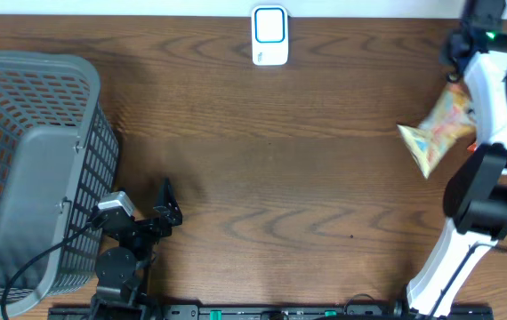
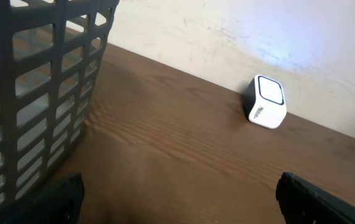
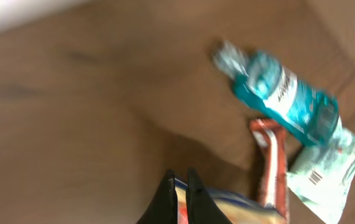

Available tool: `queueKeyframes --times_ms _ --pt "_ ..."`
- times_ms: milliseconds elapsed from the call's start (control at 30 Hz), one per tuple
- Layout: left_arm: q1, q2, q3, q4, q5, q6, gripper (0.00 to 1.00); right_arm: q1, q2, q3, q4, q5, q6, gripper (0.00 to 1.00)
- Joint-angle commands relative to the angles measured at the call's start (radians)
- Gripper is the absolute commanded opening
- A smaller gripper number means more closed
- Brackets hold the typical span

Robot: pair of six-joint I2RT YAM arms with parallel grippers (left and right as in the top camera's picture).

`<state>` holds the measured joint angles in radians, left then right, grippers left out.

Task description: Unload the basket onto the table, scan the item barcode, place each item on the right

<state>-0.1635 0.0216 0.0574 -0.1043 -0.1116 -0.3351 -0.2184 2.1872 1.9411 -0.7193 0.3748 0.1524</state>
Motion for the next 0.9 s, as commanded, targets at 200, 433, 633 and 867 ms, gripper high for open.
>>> queueKeyframes --times_ms 200,433,633,867 --pt "0.004 -0.003 -0.023 -0.021 -0.013 0.012 0.98 -0.183 0.07 -0.023 -0.042 -0.079 -0.019 0.26" --pt "0.004 -0.003 -0.023 -0.021 -0.013 0.012 0.98 -0.174 -0.173 -0.023 -0.025 -0.3 -0.01 0.99" --pt "0.004 -0.003 -0.023 -0.021 -0.013 0.012 0.98 -0.105 -0.475 -0.023 -0.015 -0.53 0.034 0.99" --pt "0.004 -0.003 -0.023 -0.021 -0.013 0.012 0.98 -0.044 -0.834 -0.023 -0.034 -0.538 0.026 0.99"
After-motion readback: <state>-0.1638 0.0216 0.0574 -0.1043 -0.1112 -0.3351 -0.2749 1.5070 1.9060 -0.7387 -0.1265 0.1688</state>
